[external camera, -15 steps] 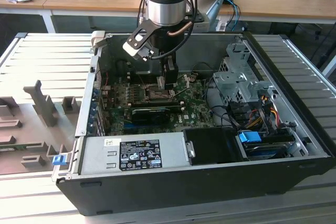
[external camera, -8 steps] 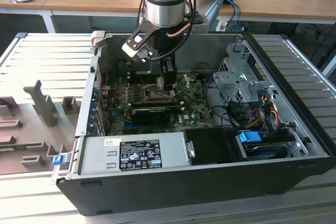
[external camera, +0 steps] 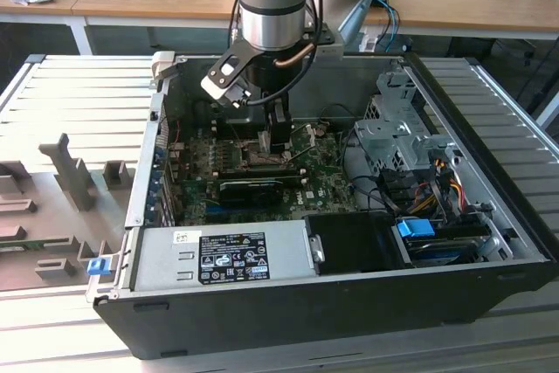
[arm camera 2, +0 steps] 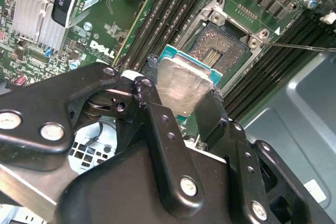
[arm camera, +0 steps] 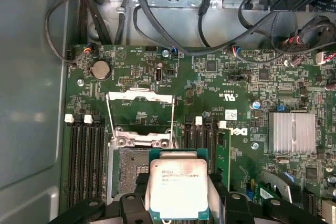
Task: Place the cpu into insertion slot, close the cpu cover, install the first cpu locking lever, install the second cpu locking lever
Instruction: 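Place the cpu into insertion slot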
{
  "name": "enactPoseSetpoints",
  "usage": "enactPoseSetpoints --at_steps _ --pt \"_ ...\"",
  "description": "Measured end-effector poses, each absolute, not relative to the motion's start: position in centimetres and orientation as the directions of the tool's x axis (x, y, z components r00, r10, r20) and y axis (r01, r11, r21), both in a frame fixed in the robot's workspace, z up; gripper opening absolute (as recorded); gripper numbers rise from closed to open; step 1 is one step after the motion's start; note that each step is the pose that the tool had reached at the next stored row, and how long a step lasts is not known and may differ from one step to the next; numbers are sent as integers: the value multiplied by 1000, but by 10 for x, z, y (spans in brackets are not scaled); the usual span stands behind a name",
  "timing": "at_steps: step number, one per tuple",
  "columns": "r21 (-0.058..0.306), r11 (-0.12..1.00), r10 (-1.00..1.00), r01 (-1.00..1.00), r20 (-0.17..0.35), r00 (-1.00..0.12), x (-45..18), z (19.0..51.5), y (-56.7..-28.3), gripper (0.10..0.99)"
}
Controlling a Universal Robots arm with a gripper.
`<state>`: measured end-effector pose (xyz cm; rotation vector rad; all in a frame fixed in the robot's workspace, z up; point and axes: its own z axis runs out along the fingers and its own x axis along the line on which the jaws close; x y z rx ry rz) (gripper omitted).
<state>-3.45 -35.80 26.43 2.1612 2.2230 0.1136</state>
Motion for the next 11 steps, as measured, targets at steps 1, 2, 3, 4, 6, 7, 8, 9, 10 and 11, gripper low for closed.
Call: enactPoseSetpoints --at_steps 1,2,3,4,6,7,8,9,10,11 --pt "80 27 999 996 23 -29 -35 264 -358 525" --pt "80 27 999 996 23 -29 -35 264 -358 525" --pt "80 27 999 996 23 -29 -35 263 -358 525" --pt "80 27 999 996 23 -29 -35 263 -358 525" --pt "80 27 999 996 23 -29 -35 263 -358 525" --pt "80 27 999 996 24 -29 -35 263 -358 525" --pt "80 27 999 996 24 -29 -35 262 -357 525" --pt "80 27 999 996 23 -29 -35 262 -357 525" --pt "80 27 999 996 23 -29 -35 262 -357 525" --pt "80 27 999 996 23 -29 -35 262 -356 525"
